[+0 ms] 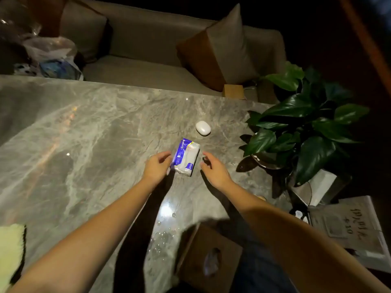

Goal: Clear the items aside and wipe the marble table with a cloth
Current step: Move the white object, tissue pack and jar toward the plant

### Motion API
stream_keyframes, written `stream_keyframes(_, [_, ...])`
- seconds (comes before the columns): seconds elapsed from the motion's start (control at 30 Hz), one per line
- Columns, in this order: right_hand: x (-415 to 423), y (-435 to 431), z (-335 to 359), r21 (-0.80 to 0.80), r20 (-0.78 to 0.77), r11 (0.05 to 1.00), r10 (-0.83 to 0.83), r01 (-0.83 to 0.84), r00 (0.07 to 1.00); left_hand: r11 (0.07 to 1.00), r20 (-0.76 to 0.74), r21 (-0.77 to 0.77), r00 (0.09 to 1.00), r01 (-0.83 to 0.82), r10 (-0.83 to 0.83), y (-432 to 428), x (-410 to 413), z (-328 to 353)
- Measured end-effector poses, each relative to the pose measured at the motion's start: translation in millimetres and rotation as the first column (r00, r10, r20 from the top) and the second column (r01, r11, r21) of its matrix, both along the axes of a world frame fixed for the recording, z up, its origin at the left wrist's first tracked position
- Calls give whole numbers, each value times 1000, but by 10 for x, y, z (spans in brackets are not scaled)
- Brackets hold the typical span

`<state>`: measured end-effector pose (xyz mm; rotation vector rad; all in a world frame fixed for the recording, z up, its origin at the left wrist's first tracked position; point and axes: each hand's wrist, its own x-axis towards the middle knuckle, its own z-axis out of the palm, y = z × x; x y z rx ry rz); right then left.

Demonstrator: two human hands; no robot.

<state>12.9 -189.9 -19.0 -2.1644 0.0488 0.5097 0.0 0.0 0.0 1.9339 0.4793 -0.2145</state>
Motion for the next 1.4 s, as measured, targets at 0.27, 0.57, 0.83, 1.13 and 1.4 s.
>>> stream_keyframes(0.27, [258, 215, -107, 105, -94, 988, -107, 117, 990, 999, -119, 4, 992, 38, -38, -92, 356, -261])
stream_keyframes(0.57, [255, 235, -178, 128, -82, 966, -217, 226, 973, 979, -91, -185, 994, -82, 66, -192, 276, -361])
stream_keyframes(0.83, [109, -268, -149, 40, -66, 950, -307, 310, 949, 916, -249, -397, 967, -55, -50, -663, 104, -201])
stream_keyframes(1.13, [53, -446, -123, -43, 2, 930, -365, 364, 931, 910, -338, -413, 935, -45, -107, -737, 43, -85])
stream_keyframes(1.4, [517, -355, -105, 119, 17, 900, -425, 420, 905, 912, -307, -400, 951, -94, -37, -462, 537, 60])
